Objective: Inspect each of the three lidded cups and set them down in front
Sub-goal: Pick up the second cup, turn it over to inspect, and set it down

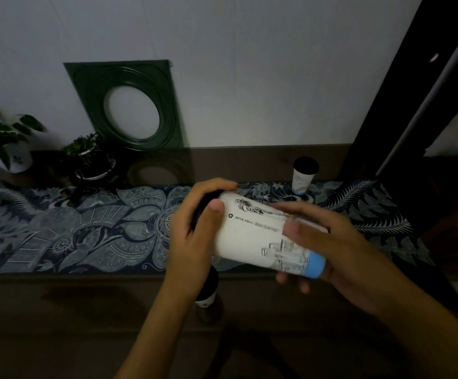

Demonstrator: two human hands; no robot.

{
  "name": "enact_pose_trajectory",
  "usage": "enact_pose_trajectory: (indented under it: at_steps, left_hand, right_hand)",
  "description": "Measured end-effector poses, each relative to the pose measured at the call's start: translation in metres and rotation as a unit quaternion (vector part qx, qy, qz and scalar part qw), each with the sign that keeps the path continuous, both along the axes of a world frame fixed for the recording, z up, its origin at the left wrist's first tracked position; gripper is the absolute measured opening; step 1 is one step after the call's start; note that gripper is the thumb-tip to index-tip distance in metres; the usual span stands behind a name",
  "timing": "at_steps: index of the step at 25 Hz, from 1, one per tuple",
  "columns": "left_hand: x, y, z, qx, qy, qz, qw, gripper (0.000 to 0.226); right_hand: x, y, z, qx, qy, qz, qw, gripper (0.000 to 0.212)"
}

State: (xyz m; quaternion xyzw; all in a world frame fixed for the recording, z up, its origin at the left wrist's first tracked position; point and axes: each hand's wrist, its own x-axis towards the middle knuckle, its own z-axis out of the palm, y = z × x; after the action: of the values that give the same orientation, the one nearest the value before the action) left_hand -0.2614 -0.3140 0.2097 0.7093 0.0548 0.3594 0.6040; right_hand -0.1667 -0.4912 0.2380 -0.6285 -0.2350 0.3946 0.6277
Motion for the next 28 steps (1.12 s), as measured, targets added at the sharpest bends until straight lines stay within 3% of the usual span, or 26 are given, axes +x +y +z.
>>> enact_pose_trajectory:
  at_steps: [1,3,4,5,7,9,10,12,14,15,17,18,19,20,22,24,26,28]
  left_hand:
    - [0.001,-0.001,0.0,-0.037,0.007,0.012,0.999,0.03]
    - [0.003,-0.001,-0.001,-0.108,0.024,0.017,0.994,0.027]
    - [0.002,-0.001,0.0,-0.12,0.029,0.01,0.992,0.027]
    - [0.001,-0.003,0.001,-0.11,0.026,0.0,0.994,0.028]
    - [-0.003,-0.007,0.002,-0.019,-0.005,0.007,1.0,0.034]
    - [-0.003,-0.009,0.0,0.11,-0.042,0.045,0.992,0.036]
    - [-0.002,-0.012,-0.001,0.138,-0.046,0.065,0.987,0.035]
    - [0.001,-0.016,-0.004,0.07,-0.028,0.087,0.993,0.029]
    - [0.005,-0.024,0.001,-0.145,0.025,0.086,0.985,0.023]
    - [0.007,-0.027,0.004,-0.287,0.082,0.067,0.952,0.025]
    - [0.012,-0.027,0.009,-0.528,0.217,-0.053,0.819,0.038]
    - [0.012,-0.027,0.011,-0.588,0.253,-0.128,0.758,0.049]
    - [0.011,-0.029,0.013,-0.623,0.256,-0.18,0.717,0.055]
    - [0.011,-0.031,0.013,-0.644,0.238,-0.202,0.698,0.058]
    - [0.015,-0.039,0.01,-0.661,0.157,-0.179,0.711,0.055]
    - [0.021,-0.049,0.004,-0.588,0.037,-0.058,0.806,0.044]
    - [0.023,-0.055,-0.001,-0.441,-0.038,0.058,0.895,0.03]
    - [0.022,-0.052,-0.004,-0.409,-0.036,0.083,0.908,0.029]
  right_hand:
    - [-0.001,0.0,0.0,-0.009,-0.139,-0.028,0.99,0.05]
    - [-0.004,-0.001,-0.001,-0.037,-0.436,-0.053,0.898,0.056]
    - [-0.004,0.0,-0.002,-0.031,-0.471,-0.058,0.88,0.052]
    - [-0.004,0.0,-0.001,-0.019,-0.428,-0.065,0.901,0.045]
    - [-0.002,0.003,0.005,0.039,-0.209,-0.076,0.974,0.035]
    - [0.0,0.007,0.006,0.05,-0.03,-0.07,0.996,0.041]
    - [0.0,0.009,0.005,0.037,0.005,-0.075,0.996,0.046]
    - [-0.001,0.013,0.0,0.029,-0.034,-0.121,0.992,0.04]
    - [0.003,0.017,-0.001,0.052,-0.176,-0.174,0.968,0.024]
    - [0.006,0.018,0.003,0.07,-0.241,-0.168,0.953,0.025]
    - [0.014,0.02,0.013,0.118,-0.307,-0.109,0.938,0.036]
    - [0.018,0.023,0.019,0.154,-0.312,-0.074,0.935,0.039]
    - [0.021,0.026,0.024,0.19,-0.3,-0.052,0.933,0.04]
    - [0.023,0.03,0.027,0.219,-0.284,-0.048,0.932,0.039]
    - [0.023,0.04,0.028,0.24,-0.274,-0.119,0.924,0.035]
    - [0.017,0.054,0.024,0.227,-0.246,-0.235,0.913,0.035]
    - [0.009,0.065,0.021,0.211,-0.173,-0.307,0.912,0.043]
    - [0.01,0.068,0.02,0.206,-0.141,-0.305,0.919,0.049]
